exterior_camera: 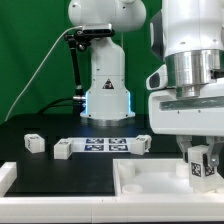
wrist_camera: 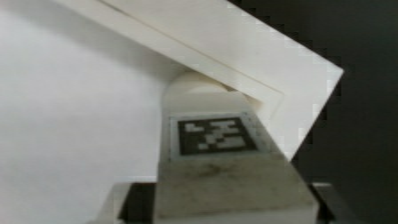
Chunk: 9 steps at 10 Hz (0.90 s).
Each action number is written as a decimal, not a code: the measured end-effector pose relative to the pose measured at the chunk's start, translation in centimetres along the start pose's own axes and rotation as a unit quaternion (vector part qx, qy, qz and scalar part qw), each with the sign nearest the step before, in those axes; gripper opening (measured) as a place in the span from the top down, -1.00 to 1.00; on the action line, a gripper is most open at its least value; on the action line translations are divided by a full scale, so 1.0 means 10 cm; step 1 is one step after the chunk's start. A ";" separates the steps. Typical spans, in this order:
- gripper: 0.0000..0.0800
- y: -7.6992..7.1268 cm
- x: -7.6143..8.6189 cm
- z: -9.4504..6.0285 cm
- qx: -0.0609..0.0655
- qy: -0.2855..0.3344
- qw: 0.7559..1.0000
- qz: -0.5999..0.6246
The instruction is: Assemble one leg
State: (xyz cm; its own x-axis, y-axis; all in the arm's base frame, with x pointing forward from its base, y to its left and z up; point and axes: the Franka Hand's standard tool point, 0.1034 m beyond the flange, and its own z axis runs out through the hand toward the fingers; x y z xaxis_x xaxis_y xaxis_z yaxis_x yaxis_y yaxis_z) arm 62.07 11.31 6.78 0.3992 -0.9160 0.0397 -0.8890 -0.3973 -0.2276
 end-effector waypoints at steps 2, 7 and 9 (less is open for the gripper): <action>0.26 0.01 -0.01 0.00 -0.002 0.000 0.995 0.098; 0.12 0.02 -0.02 0.00 0.000 -0.009 0.983 0.183; -0.54 0.02 -0.02 0.00 0.001 -0.009 0.987 0.158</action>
Offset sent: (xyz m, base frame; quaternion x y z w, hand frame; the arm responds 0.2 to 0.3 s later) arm -0.0001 -0.0059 0.0006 -0.0063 -0.0027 0.2128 0.9771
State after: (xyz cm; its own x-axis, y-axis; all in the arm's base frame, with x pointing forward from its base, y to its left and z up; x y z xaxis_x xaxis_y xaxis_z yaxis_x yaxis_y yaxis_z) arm 61.86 11.39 6.72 0.1062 -0.9930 -0.0511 -0.9694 -0.0919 -0.2275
